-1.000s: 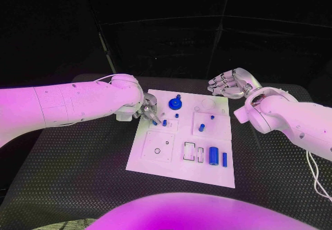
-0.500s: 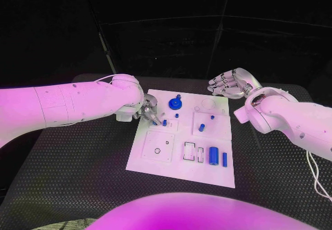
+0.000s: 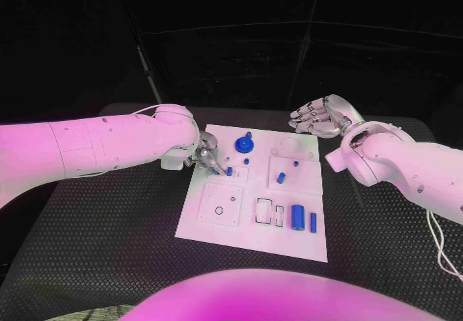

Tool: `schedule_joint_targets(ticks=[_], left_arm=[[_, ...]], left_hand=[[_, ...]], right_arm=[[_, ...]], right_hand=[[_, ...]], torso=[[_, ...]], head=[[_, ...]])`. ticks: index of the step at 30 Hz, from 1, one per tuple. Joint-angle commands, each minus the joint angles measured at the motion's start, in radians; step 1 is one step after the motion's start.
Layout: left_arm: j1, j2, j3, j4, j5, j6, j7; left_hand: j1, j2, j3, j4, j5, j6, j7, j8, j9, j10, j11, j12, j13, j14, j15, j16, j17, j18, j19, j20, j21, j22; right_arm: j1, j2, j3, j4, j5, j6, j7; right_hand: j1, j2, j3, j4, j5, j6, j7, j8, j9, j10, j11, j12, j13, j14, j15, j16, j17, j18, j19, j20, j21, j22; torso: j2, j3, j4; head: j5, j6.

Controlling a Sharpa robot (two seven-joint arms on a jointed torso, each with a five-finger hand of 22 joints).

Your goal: Assemble the parts on the task board

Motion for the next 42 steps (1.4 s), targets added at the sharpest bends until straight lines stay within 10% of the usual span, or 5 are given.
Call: schedule_joint_targets(ticks=[1,42], left_arm=[[-0.005,0.004,-0.003,-0.006,0.001,-0.001,-0.007],[-0.005,0.01,-0.003,-0.009,0.022,-0.037,0.001]], left_hand=[[-0.017,-0.003,-0.012,0.003,0.001,0.001,0.008,0.004,-0.001,0.001,0.002,0.002,-0.001,0.104,-0.006,0.003,0.263,-0.008,0.006,0.0,0.002,0.001],[-0.046,-0.023,-0.061,0.02,0.006,0.001,0.008,0.005,0.001,0.002,0.003,0.005,-0.001,0.104,-0.005,0.003,0.263,-0.008,0.007,0.0,0.0,0.003]], right_arm=[[0.002,0.0,0.001,0.002,0.002,0.003,0.009],[0.002,0.005,0.0,-0.004,0.002,0.007,0.01]], right_hand=[[-0.009,0.002,0.003,0.003,0.002,-0.004,0.003,-0.005,0.0,0.001,0.007,-0.004,-0.001,0.007,0.0,-0.007,-0.001,0.005,0.006,0.0,-0.002,-0.001],[-0.009,0.002,0.003,0.003,0.002,-0.004,0.003,-0.005,0.0,0.001,0.007,-0.004,-0.001,0.007,0.0,-0.007,-0.001,0.005,0.006,0.0,-0.002,-0.001]], torso=[[0.0,-0.0001,-0.0006],[-0.001,-0.0001,-0.0001]], head=[[0.0,0.0],[-0.004,0.0]])
